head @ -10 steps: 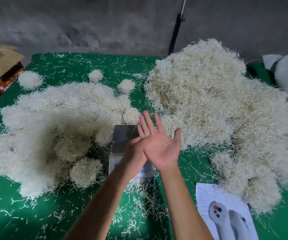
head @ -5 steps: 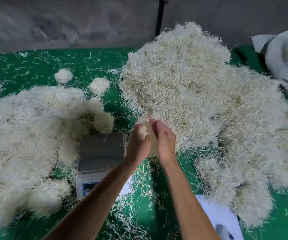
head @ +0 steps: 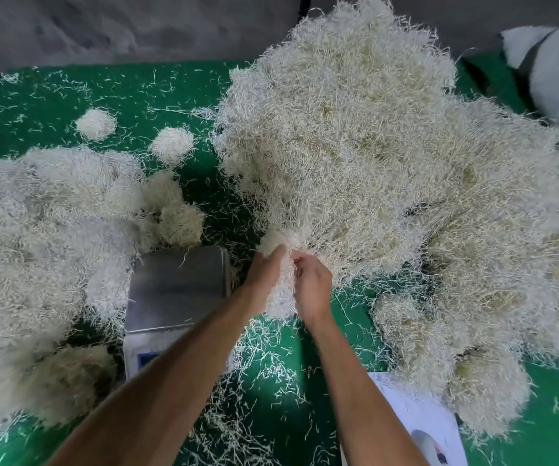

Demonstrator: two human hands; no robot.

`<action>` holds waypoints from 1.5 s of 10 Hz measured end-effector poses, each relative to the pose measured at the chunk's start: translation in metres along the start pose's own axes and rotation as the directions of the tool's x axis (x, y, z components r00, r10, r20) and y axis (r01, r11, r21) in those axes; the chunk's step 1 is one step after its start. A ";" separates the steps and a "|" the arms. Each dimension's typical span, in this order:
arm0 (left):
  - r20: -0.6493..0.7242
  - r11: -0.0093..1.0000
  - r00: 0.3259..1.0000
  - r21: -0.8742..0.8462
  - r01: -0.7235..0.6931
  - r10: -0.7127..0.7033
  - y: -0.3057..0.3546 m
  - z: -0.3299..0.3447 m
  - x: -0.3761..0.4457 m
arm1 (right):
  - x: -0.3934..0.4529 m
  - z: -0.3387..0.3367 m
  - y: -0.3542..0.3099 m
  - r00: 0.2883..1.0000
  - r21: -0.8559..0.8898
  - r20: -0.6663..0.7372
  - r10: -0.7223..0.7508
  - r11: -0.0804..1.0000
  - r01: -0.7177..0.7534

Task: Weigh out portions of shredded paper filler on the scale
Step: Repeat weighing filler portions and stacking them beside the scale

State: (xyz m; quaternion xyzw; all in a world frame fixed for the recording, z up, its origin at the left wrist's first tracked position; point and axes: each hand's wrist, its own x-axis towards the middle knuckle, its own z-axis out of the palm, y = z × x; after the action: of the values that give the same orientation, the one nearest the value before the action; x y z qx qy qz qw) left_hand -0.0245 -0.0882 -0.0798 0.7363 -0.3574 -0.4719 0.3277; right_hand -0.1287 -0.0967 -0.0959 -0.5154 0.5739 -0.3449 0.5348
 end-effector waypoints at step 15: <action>0.027 0.923 0.977 0.321 -0.211 0.214 0.283 -0.219 -0.124 | 0.034 -0.082 -0.302 0.955 0.817 -0.014 0.295 0.554 -0.159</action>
State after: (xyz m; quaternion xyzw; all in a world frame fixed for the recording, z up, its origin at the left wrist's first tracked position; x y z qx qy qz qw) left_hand 0.0805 -0.1024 0.2841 0.7388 -0.5057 -0.3660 0.2540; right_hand -0.1374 -0.2118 0.1966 -0.1098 0.4540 -0.5329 0.7056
